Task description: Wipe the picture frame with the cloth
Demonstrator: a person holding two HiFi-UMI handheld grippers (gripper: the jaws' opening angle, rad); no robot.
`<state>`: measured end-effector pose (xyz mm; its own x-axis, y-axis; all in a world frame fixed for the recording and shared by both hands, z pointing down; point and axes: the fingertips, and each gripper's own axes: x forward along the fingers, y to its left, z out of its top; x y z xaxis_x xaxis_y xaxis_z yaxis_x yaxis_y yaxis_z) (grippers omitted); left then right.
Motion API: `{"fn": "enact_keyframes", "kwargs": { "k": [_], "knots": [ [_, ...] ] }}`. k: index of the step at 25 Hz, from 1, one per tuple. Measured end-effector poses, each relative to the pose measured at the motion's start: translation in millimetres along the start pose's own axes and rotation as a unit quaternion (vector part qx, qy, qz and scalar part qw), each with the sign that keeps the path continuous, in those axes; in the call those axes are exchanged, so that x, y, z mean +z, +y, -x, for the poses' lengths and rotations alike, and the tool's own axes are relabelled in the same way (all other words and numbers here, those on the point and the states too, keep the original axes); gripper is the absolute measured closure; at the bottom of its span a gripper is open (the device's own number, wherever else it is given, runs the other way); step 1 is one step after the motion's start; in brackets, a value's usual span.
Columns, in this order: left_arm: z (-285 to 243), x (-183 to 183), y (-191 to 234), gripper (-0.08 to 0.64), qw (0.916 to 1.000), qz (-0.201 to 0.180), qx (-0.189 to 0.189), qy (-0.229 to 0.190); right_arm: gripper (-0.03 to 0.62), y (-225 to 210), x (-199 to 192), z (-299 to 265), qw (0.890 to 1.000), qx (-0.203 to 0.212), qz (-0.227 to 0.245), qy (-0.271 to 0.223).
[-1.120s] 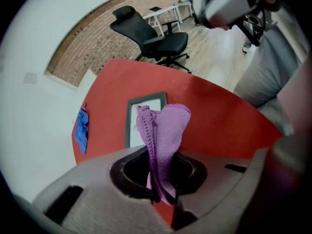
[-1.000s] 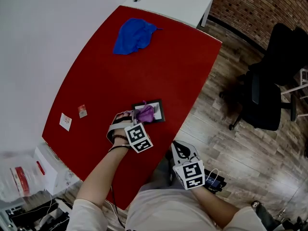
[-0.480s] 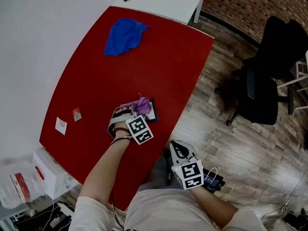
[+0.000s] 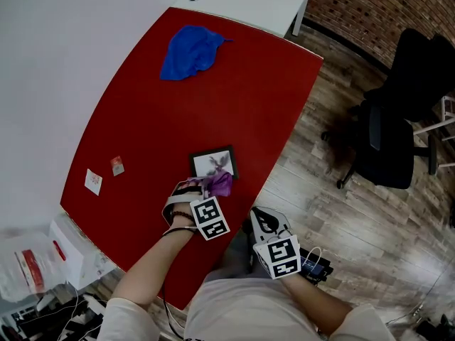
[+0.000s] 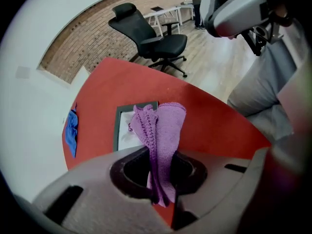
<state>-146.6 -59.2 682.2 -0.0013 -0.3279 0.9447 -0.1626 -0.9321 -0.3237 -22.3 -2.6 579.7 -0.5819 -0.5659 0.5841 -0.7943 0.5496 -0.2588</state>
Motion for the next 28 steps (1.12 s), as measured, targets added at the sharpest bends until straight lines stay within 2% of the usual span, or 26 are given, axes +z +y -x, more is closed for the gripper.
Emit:
{"fn": "enact_keyframes", "kwargs": {
  "k": [3,7,9,11,21,28],
  "knots": [
    [3,-1,6,0.499,1.0,0.002,0.008,-0.005,0.589,0,-1,-1,1.0,0.0,0.003,0.003],
    [3,3,57,0.499,0.9978,0.028,0.059,-0.009,0.588,-2,-1,0,1.0,-0.001,0.002,0.004],
    [-4,9,80,0.499,0.9964,0.024,0.081,-0.002,0.588,-2,-3,1,1.0,-0.003,0.0,0.006],
    [-14,14,93,0.499,0.996,0.019,0.087,0.007,0.588,-2,-4,2,1.0,-0.004,-0.002,0.006],
    [-37,22,86,0.499,0.9976,0.01,0.064,0.024,0.588,-21,-11,10,1.0,-0.024,-0.017,0.006],
    [-18,19,35,0.499,0.9997,-0.006,0.015,0.02,0.589,-15,-8,4,1.0,-0.011,-0.017,0.004]
  ]
}}
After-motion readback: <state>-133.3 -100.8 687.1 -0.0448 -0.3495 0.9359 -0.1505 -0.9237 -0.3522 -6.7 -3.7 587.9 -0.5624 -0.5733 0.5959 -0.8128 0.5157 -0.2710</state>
